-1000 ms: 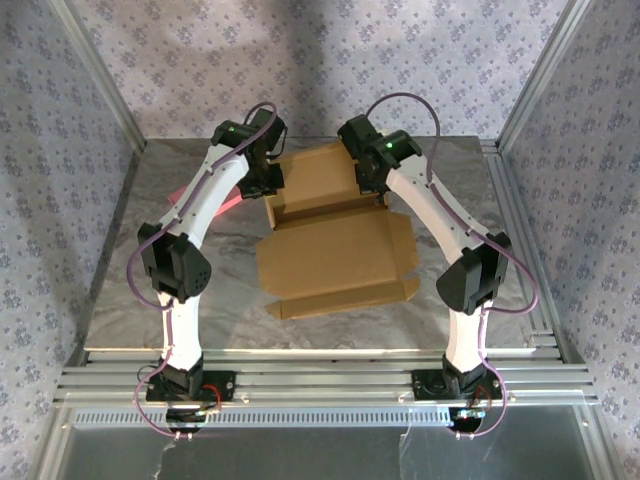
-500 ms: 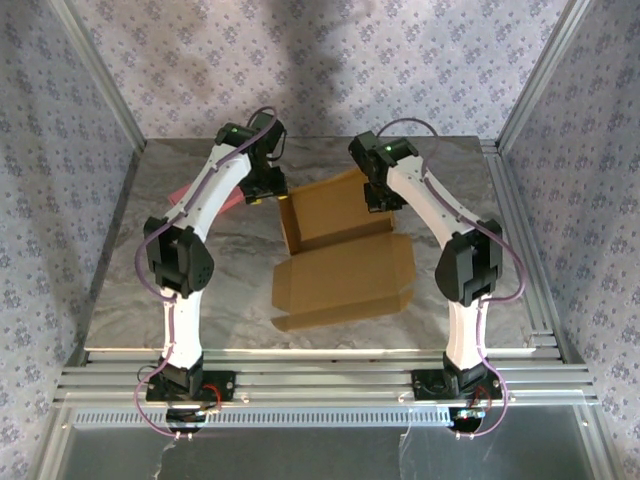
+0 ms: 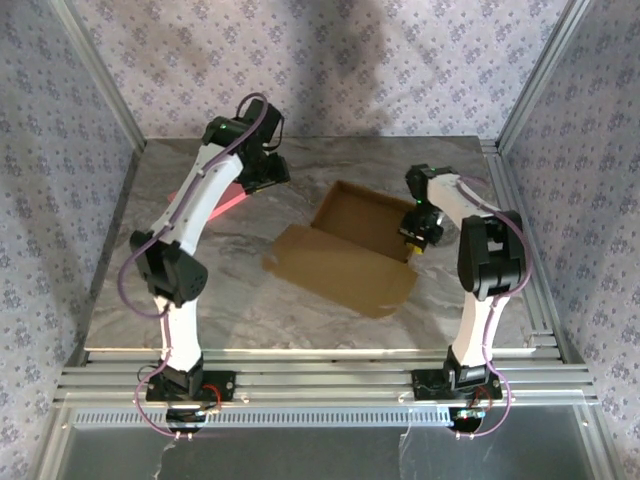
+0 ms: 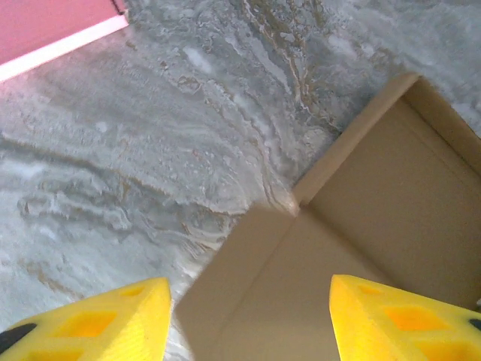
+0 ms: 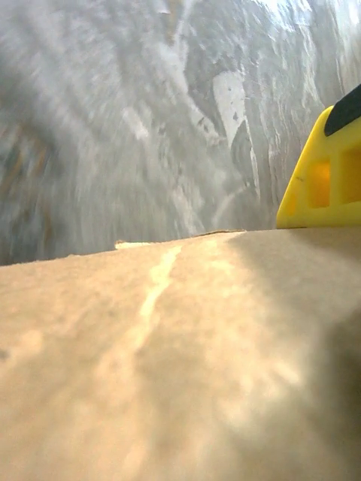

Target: Fold the paper box

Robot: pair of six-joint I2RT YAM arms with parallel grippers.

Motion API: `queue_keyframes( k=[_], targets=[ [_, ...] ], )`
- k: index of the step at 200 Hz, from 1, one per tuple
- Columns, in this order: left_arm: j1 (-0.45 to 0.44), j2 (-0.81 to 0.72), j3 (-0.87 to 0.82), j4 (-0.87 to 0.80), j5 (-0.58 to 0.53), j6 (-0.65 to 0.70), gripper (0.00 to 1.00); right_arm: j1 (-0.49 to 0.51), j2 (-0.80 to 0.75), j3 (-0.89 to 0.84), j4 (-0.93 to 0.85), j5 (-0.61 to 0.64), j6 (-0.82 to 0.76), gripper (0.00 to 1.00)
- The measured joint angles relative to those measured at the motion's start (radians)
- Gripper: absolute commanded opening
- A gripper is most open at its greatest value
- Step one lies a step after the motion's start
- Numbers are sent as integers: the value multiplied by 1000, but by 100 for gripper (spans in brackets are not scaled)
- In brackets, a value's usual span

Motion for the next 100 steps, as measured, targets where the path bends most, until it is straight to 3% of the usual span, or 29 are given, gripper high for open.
queue_keyframes(
  k=[23, 60, 100],
  targets=[
    [-23, -206, -207, 62, 4, -125, 72, 1, -54, -74, 73, -89, 160, 0],
    [-77, -500, -544, 181, 47, -349, 78, 55, -80, -95, 133, -161, 350, 0],
    [-119, -522, -787, 339, 110, -455, 83, 81, -80, -98, 153, -187, 444, 0]
  ],
)
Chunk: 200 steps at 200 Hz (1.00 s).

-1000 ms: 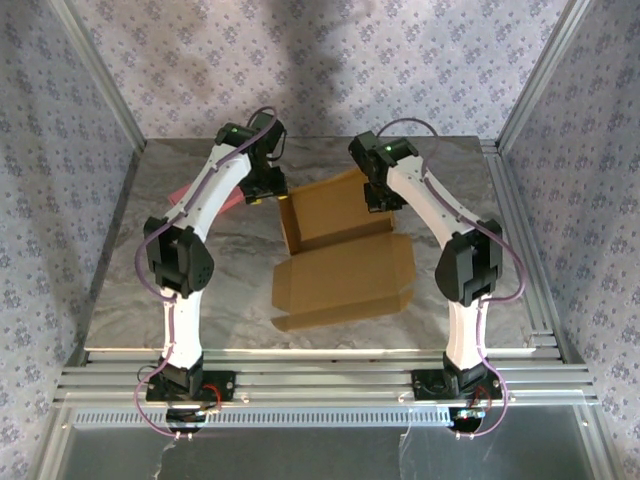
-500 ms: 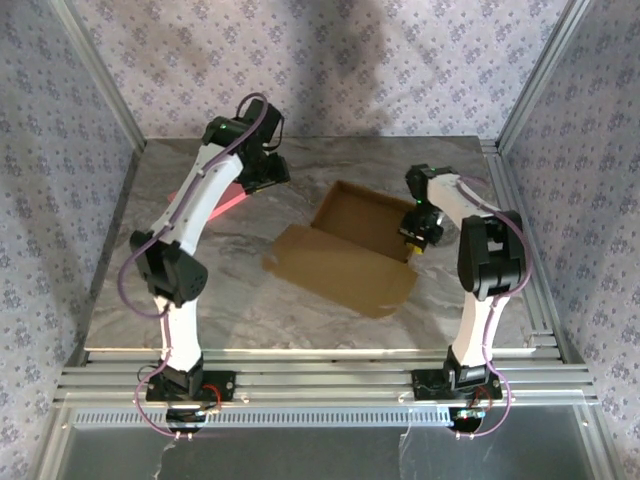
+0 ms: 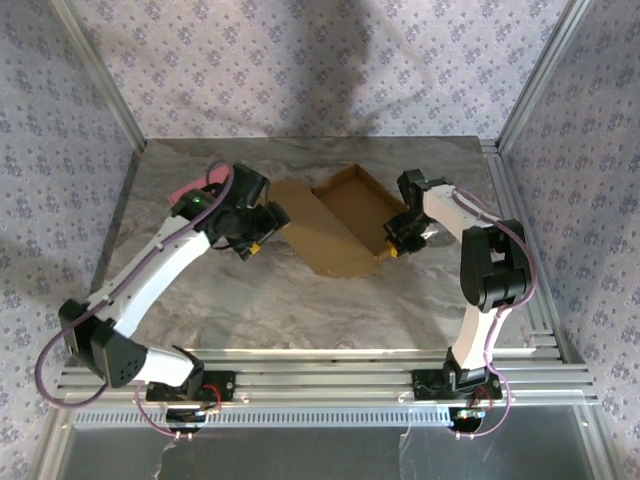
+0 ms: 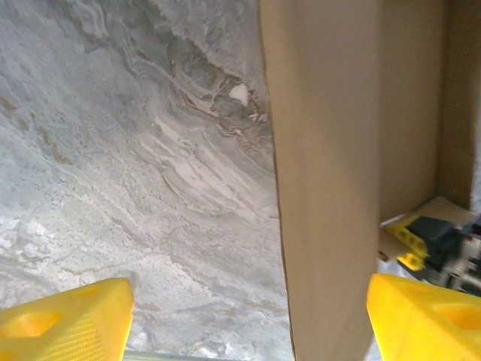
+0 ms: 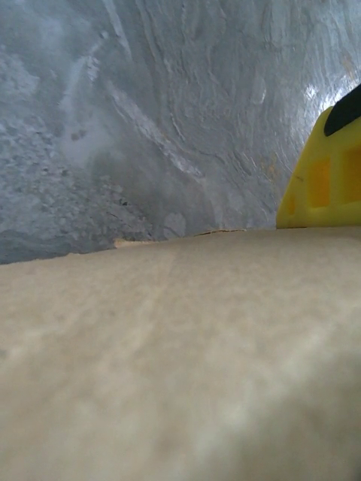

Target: Fold the paper box

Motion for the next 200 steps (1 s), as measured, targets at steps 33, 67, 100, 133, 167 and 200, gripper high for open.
queue_keyframes(
  k=[33, 67, 100, 133, 167, 200],
  targets=[
    [0, 62, -107, 142, 14, -19, 84, 8, 3, -1, 13, -10, 24, 0],
    [-18, 163, -68, 238, 13, 2, 75, 29, 3, -16, 18, -10, 42, 0],
    [-47, 235, 18, 194, -18, 56, 32, 49, 3, -24, 18, -10, 63, 0],
    [-48, 254, 111, 78, -100, 146, 0, 88, 3, -23, 29, -19, 82, 62],
    [-47, 288, 240, -78, -197, 285, 0, 162, 3, 87, -30, -5, 41, 82],
    [-31, 349, 346, -209, -310, 420, 0, 214, -33, 247, -98, 11, -22, 83]
  ],
)
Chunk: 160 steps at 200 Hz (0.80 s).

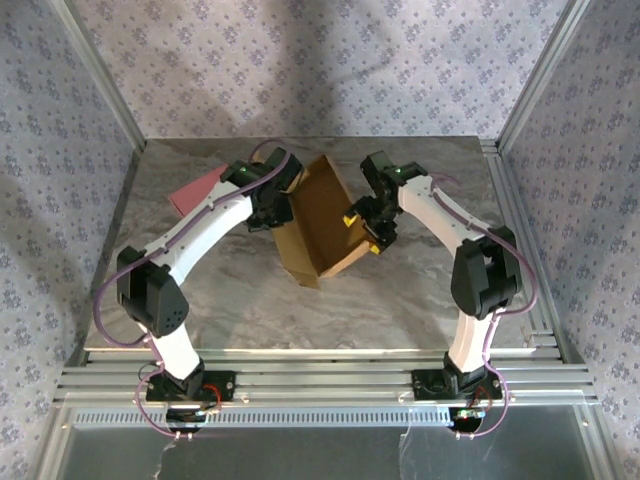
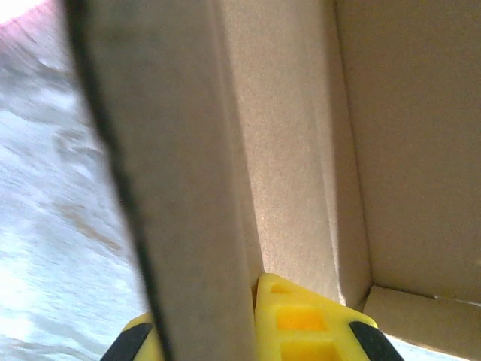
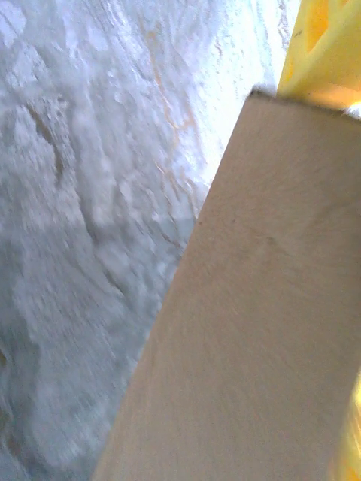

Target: Fold the paper box

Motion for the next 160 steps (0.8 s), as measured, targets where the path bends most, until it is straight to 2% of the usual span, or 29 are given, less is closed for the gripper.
queue_keyframes(
  k=[11, 33, 54, 67, 95, 123, 144, 160],
  targets=[
    [9, 19, 47, -56, -29, 59, 0, 2, -34, 14, -7, 3, -31, 86],
    [5, 72, 182, -183, -96, 186, 0, -23, -80, 35, -7, 2, -96, 84],
    [-4, 155, 343, -307, -191, 300, 0, -47, -83, 55, -4, 2, -169, 79],
    [-12, 191, 386, -322, -248, 359, 0, -56, -83, 51, 3, 2, -209, 75],
    [-60, 235, 389, -344, -355, 470, 0, -79, -85, 3, 79, -34, -295, 63],
    [-139, 257, 358, -315, -441, 562, 0, -125, -82, -5, 102, -67, -332, 62],
    [-214, 242, 226, -215, -527, 663, 0, -163, -82, 11, 106, -65, -308, 62],
    [-260, 214, 99, -105, -544, 749, 0, -182, -85, 16, 124, -58, -278, 61]
  ],
)
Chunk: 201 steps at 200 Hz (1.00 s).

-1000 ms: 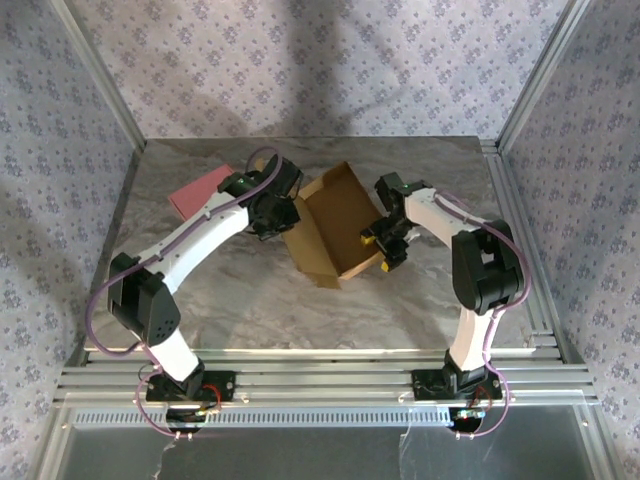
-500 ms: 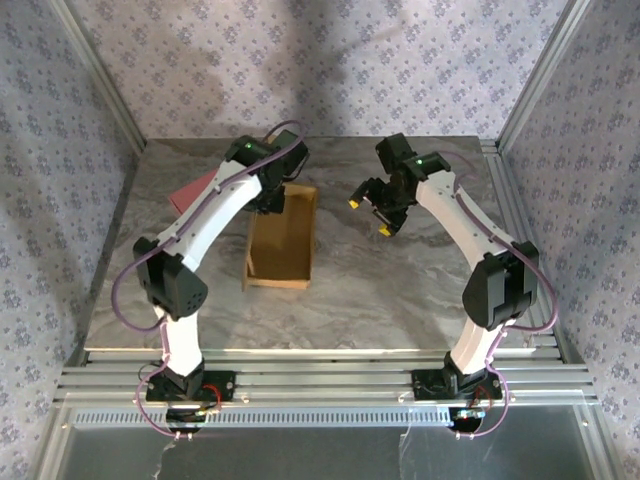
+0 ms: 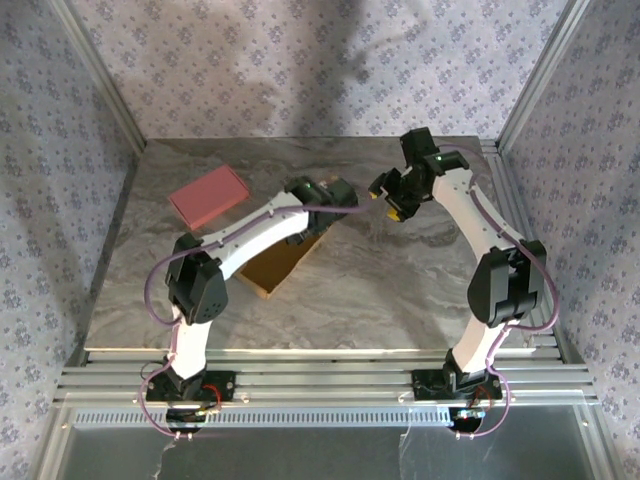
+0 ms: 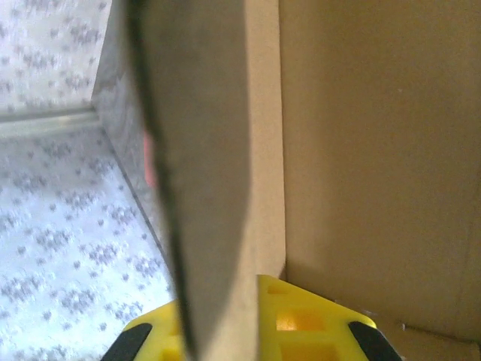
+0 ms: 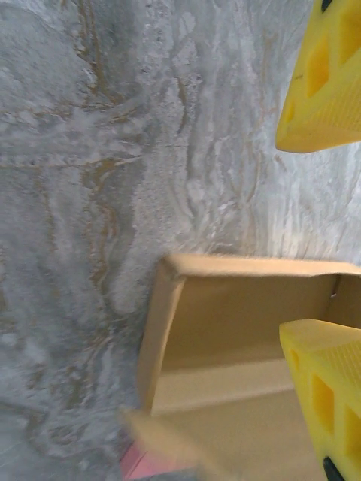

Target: Fold the paper box

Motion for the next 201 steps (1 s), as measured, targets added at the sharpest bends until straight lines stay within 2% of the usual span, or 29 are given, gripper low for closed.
queue_keyframes(
  k=[30, 62, 80, 104, 124, 164, 201],
  targets=[
    [-31, -137, -222, 225, 47, 177, 0, -2, -19, -3, 52, 31, -5, 63],
    [-13, -278, -345, 445, 113, 403, 0, -23, -108, -116, 214, 50, -126, 65],
    [11, -300, -367, 531, 162, 501, 0, -38, -207, -260, 373, 59, -274, 69],
    [71, -301, -367, 607, 238, 607, 0, -56, -414, -576, 689, 37, -506, 82],
    [114, -303, -368, 646, 288, 689, 0, -72, -521, -753, 856, -24, -730, 84],
    [126, -303, -377, 687, 358, 803, 0, -31, -516, -772, 876, -76, -1136, 85],
    [132, -303, -381, 692, 407, 846, 0, -6, -404, -727, 878, -72, -1339, 85]
  ],
)
